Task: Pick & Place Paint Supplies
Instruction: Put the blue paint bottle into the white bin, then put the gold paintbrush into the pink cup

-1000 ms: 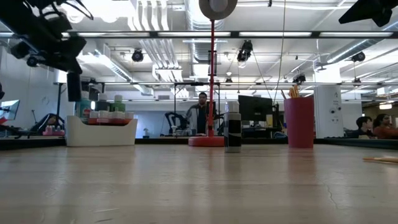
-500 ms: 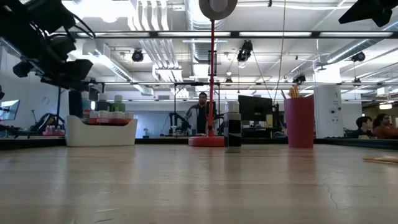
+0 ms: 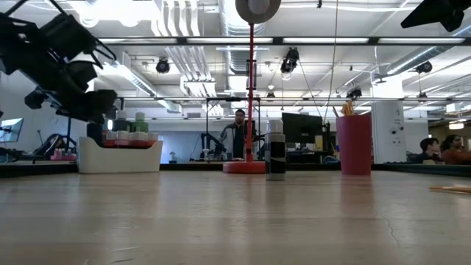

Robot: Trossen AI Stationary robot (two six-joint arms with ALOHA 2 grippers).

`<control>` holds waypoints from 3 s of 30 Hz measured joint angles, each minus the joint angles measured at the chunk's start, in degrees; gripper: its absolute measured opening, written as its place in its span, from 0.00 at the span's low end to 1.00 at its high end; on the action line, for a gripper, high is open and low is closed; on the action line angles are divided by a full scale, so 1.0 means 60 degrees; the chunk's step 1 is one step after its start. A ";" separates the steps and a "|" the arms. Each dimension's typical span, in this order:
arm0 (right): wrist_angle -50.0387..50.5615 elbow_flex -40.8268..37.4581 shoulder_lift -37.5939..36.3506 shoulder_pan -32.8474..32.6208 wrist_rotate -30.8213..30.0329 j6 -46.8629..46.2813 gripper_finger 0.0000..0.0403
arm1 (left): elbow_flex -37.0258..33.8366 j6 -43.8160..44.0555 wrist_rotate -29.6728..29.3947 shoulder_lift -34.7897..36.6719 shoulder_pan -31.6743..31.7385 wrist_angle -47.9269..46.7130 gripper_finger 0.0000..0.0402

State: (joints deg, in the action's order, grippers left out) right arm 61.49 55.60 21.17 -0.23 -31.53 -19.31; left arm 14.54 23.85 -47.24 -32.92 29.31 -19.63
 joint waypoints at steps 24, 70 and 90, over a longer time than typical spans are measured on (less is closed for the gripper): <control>0.0000 0.0001 0.0000 0.0000 -0.0002 0.0000 0.02 | -0.0609 -0.0178 0.0121 -0.1284 0.0764 0.1712 0.30; 0.0000 0.0002 0.0000 0.0000 -0.0002 0.0000 0.02 | 0.4600 -0.0972 0.6050 -0.1002 -0.0169 0.0874 0.58; -0.0154 0.0000 0.0000 -0.0003 -0.0105 0.0328 0.02 | 0.4417 -0.1068 0.6950 -0.3238 -0.2603 0.3046 0.58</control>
State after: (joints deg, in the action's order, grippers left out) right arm 60.57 55.60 21.17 -0.25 -32.16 -17.34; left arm 41.04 17.45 -5.54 -52.35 13.69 -1.35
